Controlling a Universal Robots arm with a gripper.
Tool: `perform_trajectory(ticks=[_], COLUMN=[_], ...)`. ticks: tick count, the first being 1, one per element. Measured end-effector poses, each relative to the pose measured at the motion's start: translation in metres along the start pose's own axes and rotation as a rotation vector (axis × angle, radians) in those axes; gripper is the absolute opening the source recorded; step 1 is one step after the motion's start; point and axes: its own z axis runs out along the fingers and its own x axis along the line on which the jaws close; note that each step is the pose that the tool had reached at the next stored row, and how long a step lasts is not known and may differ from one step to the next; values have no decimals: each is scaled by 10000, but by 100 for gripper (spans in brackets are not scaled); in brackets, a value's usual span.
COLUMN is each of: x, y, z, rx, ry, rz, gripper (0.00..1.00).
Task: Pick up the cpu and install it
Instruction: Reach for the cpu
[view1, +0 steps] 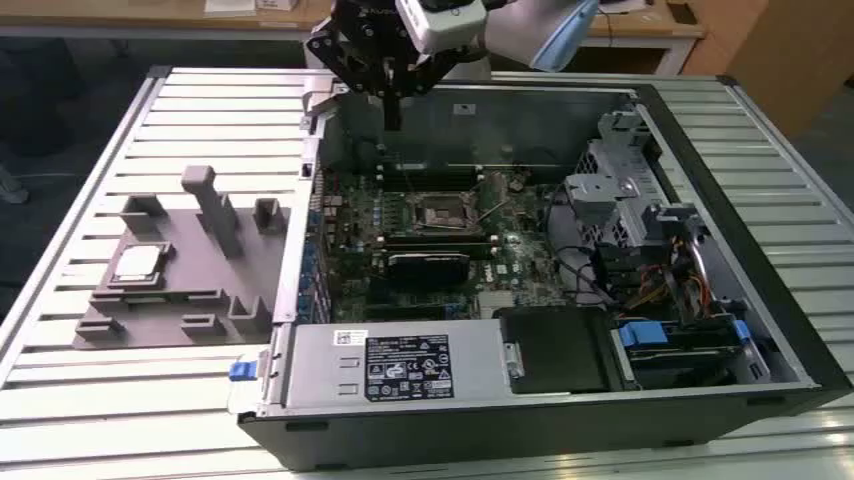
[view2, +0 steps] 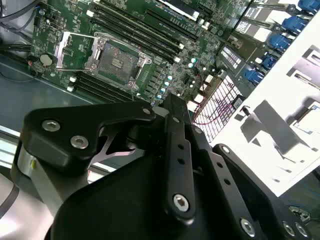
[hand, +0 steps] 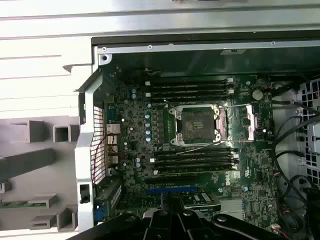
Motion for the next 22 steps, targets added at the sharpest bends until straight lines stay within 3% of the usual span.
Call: perform_trajectory(ticks=[12, 22], x=[6, 121], y=[0, -9], z=[-1, -3], rx=[1, 0], ry=[0, 0], rz=[0, 0], gripper=[11, 11])
